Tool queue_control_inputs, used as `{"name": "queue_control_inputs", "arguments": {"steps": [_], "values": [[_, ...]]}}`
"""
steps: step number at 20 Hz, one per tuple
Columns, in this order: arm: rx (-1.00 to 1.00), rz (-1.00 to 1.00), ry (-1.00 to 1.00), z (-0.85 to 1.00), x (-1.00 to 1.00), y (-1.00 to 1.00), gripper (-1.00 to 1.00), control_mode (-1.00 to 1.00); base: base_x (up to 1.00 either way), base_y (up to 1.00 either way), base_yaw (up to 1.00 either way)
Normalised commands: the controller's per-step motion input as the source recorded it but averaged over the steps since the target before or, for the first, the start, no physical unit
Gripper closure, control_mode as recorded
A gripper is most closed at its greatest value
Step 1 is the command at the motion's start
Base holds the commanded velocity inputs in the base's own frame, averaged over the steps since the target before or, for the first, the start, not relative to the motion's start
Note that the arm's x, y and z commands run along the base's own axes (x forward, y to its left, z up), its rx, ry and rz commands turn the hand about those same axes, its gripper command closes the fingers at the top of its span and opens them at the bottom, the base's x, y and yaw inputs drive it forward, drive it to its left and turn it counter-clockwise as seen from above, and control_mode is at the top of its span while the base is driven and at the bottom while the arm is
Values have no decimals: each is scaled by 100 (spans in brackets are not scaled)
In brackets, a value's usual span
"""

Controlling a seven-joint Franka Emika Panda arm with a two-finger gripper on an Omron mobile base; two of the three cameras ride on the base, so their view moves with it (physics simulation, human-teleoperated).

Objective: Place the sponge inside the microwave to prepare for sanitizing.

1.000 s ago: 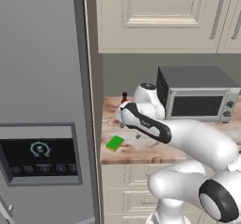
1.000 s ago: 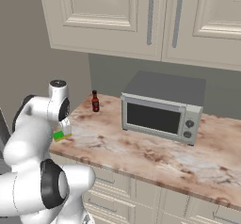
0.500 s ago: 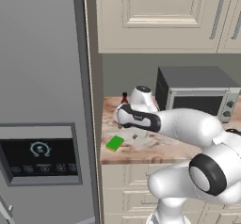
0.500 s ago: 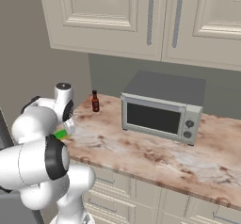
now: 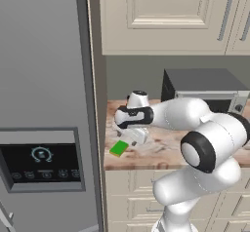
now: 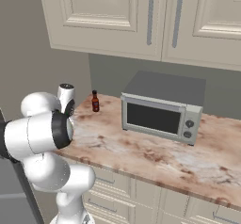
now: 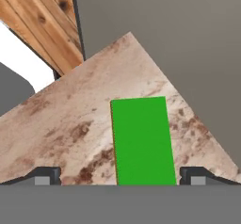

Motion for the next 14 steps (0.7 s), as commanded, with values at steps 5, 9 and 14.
{"name": "queue_control_inputs", "arguments": {"steps": [5, 9, 14], "values": [[0, 0, 15, -18, 17, 16, -100, -100, 0, 0, 0], [0, 0, 13, -9, 5, 9, -100, -100, 0, 0, 0], [0, 0, 4, -18, 2, 0, -100, -100, 0, 0, 0]]}}
